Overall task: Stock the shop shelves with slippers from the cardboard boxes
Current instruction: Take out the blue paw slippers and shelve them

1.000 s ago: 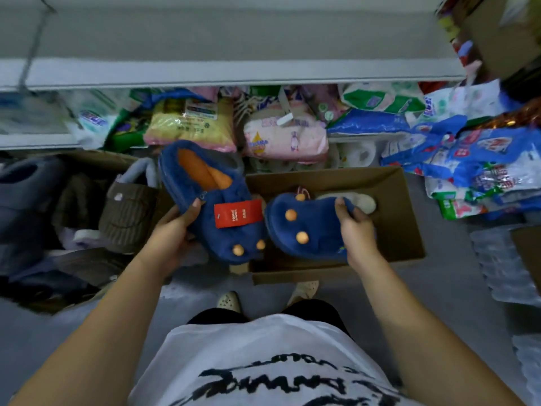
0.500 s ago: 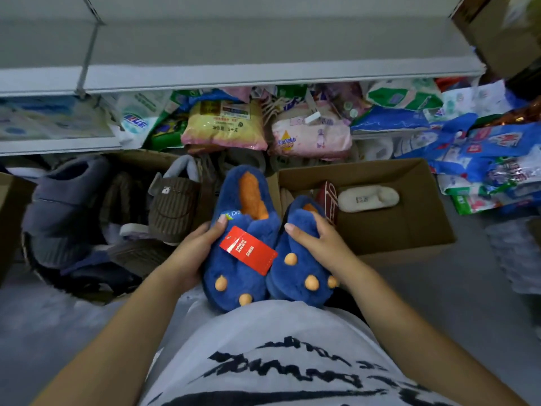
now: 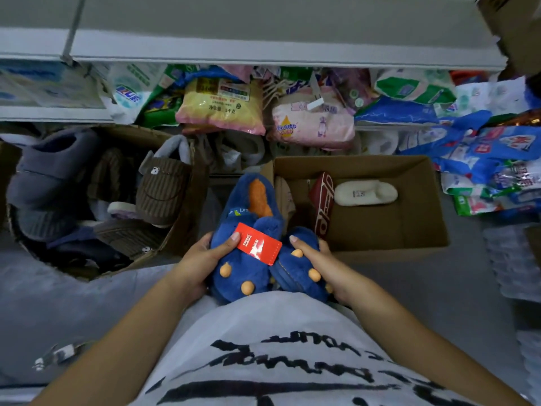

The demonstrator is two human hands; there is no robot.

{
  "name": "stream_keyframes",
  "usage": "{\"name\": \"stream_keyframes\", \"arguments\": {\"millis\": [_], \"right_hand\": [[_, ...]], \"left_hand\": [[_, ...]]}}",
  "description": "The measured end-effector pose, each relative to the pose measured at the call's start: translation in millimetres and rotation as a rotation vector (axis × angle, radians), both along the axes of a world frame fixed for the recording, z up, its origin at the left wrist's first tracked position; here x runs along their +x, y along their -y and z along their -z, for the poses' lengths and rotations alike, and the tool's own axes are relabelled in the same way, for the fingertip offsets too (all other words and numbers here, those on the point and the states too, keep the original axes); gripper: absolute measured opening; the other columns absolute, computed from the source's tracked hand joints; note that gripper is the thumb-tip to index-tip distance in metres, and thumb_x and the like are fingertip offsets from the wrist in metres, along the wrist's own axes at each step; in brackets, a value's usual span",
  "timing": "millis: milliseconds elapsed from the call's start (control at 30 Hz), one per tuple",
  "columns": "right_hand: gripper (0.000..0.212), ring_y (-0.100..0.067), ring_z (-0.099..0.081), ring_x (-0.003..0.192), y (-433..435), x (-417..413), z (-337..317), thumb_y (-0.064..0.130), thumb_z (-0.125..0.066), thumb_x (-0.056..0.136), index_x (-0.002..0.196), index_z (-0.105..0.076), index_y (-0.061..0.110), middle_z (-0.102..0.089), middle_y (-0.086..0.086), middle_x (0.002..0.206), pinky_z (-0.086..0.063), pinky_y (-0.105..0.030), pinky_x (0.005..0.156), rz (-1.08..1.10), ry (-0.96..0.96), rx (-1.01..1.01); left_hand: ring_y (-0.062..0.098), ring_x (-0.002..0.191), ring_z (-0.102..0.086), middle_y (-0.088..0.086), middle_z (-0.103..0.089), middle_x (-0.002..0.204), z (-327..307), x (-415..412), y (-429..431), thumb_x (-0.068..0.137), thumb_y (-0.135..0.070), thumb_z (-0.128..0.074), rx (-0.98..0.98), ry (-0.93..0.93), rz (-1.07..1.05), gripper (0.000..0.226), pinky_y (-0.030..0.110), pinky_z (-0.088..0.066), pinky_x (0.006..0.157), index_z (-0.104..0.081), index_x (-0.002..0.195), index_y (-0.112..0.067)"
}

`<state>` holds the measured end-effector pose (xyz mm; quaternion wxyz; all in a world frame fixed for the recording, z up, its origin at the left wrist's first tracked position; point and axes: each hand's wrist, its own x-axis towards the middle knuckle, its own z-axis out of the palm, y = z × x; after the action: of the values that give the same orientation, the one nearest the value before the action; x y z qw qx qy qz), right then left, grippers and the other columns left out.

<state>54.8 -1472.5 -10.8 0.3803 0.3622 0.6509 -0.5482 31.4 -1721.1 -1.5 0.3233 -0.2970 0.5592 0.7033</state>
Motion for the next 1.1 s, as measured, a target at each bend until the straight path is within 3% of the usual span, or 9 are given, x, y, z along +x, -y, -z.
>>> {"name": "stream_keyframes", "arguments": {"millis": [133, 233, 300, 400, 500, 567, 767, 933, 1100], "right_hand": [[0.128, -0.025, -0.066, 0.108, -15, -8, 4, 0.096, -0.072, 0.035, 0.139, -0.041, 0.028, -0.064, -0.006, 0.123, -0.053, -0.046, 0.098, -0.038, 0.122, 0.019], [0.129, -0.025, -0.069, 0.108, -21, -17, 8, 0.092, -0.079, 0.034, 0.14, -0.048, 0.024, -0.069, -0.006, 0.12, -0.054, -0.043, 0.099, -0.045, 0.209, -0.136], [0.108, -0.024, -0.072, 0.103, -22, -21, 2, 0.084, -0.082, 0.05, 0.133, -0.06, 0.018, -0.074, -0.009, 0.109, -0.055, -0.04, 0.097, -0.066, 0.262, -0.324], [0.061, -0.023, -0.072, 0.08, -25, -25, -4, 0.071, -0.074, 0.075, 0.099, -0.069, 0.015, -0.073, -0.01, 0.075, -0.055, -0.036, 0.08, -0.089, 0.262, -0.472], [0.084, -0.031, -0.071, 0.107, -15, -30, -10, 0.075, -0.079, 0.065, 0.119, -0.069, 0.011, -0.075, -0.019, 0.106, -0.049, -0.047, 0.107, -0.151, 0.223, -0.475], [0.095, -0.03, -0.066, 0.117, 0, -31, -11, 0.073, -0.082, 0.06, 0.129, -0.066, 0.011, -0.07, -0.021, 0.123, -0.042, -0.047, 0.115, -0.172, 0.195, -0.488], [0.104, -0.02, -0.068, 0.117, 54, -32, -7, 0.074, -0.084, 0.056, 0.139, -0.056, 0.018, -0.074, -0.005, 0.118, -0.046, -0.042, 0.112, -0.266, 0.037, -0.522], [0.113, -0.011, -0.069, 0.108, 122, -25, -13, 0.066, -0.095, 0.038, 0.136, -0.053, 0.029, -0.073, 0.002, 0.112, -0.056, -0.026, 0.091, -0.281, -0.08, -0.588], [0.111, -0.013, -0.066, 0.118, 225, -14, -17, 0.062, -0.096, 0.039, 0.137, -0.051, 0.036, -0.07, 0.003, 0.124, -0.052, -0.029, 0.095, -0.253, -0.194, -0.551]], "left_hand": [[0.033, 0.106, -0.073, 0.012, -0.075, 0.116, 2, 12, -16, 0.083, -0.037, -0.076, -0.017, 0.045, -0.078, 0.051, 0.052, -0.056, 0.095, -0.061, 0.127, -0.016], [0.032, 0.106, -0.073, 0.012, -0.075, 0.116, 0, 20, -25, 0.089, -0.035, -0.071, -0.018, 0.077, -0.118, 0.041, 0.048, -0.057, 0.091, -0.062, 0.126, -0.018], [0.033, 0.107, -0.072, 0.013, -0.074, 0.119, -2, 26, -27, 0.092, -0.035, -0.068, -0.016, 0.098, -0.147, 0.041, 0.047, -0.057, 0.091, -0.062, 0.128, -0.017], [0.032, 0.106, -0.073, 0.011, -0.075, 0.116, -7, 36, -29, 0.094, -0.036, -0.067, -0.032, 0.121, -0.222, 0.037, 0.045, -0.06, 0.086, -0.061, 0.128, -0.021], [0.033, 0.112, -0.07, 0.013, -0.072, 0.123, -10, 46, -22, 0.095, -0.039, -0.065, -0.036, 0.125, -0.27, 0.044, 0.051, -0.054, 0.099, -0.059, 0.134, -0.019], [0.033, 0.115, -0.068, 0.013, -0.071, 0.125, -12, 51, -12, 0.097, -0.04, -0.062, -0.047, 0.119, -0.303, 0.046, 0.05, -0.052, 0.101, -0.058, 0.136, -0.017], [0.032, 0.116, -0.068, 0.012, -0.07, 0.128, -14, 63, 50, 0.094, -0.043, -0.066, -0.08, 0.077, -0.368, 0.052, 0.05, -0.051, 0.103, -0.058, 0.138, -0.017], [0.03, 0.113, -0.07, 0.011, -0.072, 0.123, -20, 68, 121, 0.096, -0.04, -0.063, -0.045, 0.039, -0.364, 0.045, 0.04, -0.062, 0.087, -0.06, 0.135, -0.018], [0.03, 0.115, -0.069, 0.011, -0.071, 0.127, -26, 75, 230, 0.09, -0.041, -0.069, -0.067, -0.009, -0.356, 0.054, 0.047, -0.053, 0.101, -0.059, 0.137, -0.017]]}}
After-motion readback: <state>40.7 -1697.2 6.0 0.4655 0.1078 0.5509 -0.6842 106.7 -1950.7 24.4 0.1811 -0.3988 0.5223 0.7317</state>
